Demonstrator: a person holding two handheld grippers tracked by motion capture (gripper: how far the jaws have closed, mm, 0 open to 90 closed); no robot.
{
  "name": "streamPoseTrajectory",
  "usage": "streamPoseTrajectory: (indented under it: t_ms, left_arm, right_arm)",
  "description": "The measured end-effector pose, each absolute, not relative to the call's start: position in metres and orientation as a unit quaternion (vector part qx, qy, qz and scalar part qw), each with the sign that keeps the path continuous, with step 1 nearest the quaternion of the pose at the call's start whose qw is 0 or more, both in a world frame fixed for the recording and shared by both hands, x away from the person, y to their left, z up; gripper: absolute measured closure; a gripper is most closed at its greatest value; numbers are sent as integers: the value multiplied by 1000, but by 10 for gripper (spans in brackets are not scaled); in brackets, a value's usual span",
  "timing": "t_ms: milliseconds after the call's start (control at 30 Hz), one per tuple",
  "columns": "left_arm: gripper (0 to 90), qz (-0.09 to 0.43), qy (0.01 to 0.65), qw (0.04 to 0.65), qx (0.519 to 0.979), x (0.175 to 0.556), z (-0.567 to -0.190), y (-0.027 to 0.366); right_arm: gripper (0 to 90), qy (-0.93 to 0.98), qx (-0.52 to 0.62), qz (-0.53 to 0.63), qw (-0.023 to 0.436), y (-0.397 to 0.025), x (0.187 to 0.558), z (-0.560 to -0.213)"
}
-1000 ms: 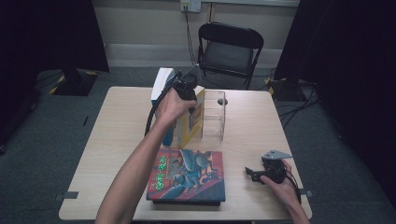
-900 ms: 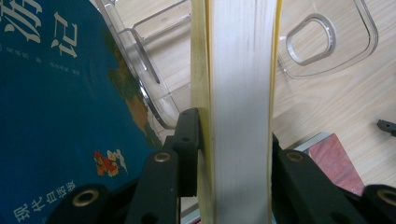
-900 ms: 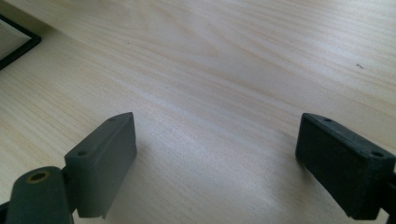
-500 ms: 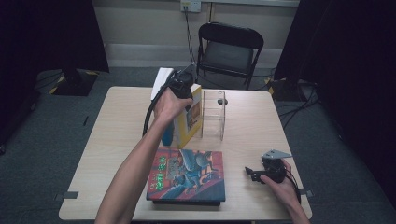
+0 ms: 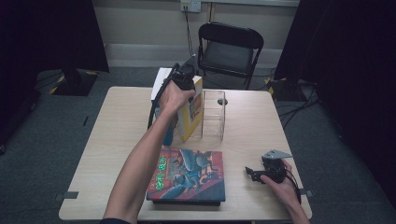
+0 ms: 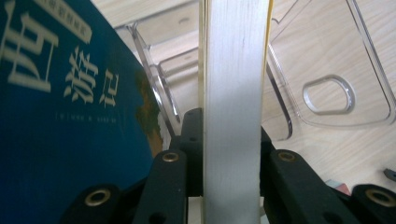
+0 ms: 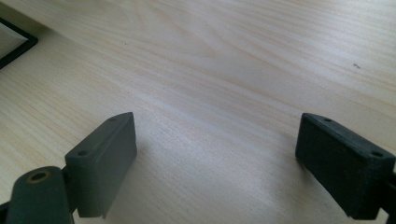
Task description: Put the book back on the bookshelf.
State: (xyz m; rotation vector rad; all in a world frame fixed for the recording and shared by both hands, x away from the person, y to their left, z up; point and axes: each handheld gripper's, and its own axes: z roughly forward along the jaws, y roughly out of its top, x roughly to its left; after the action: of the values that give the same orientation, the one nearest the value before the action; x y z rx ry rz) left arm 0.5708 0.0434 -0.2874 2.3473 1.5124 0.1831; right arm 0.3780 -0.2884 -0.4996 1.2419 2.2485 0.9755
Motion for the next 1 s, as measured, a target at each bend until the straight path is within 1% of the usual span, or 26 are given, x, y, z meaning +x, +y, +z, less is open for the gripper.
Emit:
streamPoseTrajectory:
  t_ms: [200,400,433,500,600,733,800,1000]
  left_arm:
    - [756,66,530,168,828,575,-290,40]
    - [749,75,521,187,829,573,-293,42]
    - [740,72,514,196,832,573,-293,43]
    - [694,67,513,213,829,571,-293,44]
    - [686,81,501,211,835,566,-291,44]
    - [653,78,494,227,836,563,-290,49]
    - [621,86,492,229,836,560,-290,52]
    - [520,105,468,276,833,544,-285,66]
  right_arm:
    - [124,803,443,348,196,-289,378,-500]
    - [124,803,442,348,196,-289,378,-500]
    - [125,803,443,348,196,-289,378,-500]
    - [126,803,442,348,197,-289,378,-500]
    - [126,803,442,348,197,-289,378,-500]
    - [127,803,441,348,197,-289,378,-500]
    - [126,803,441,348,197,-289,378,-500]
    - [126,803,442,348,196,-289,378,-500]
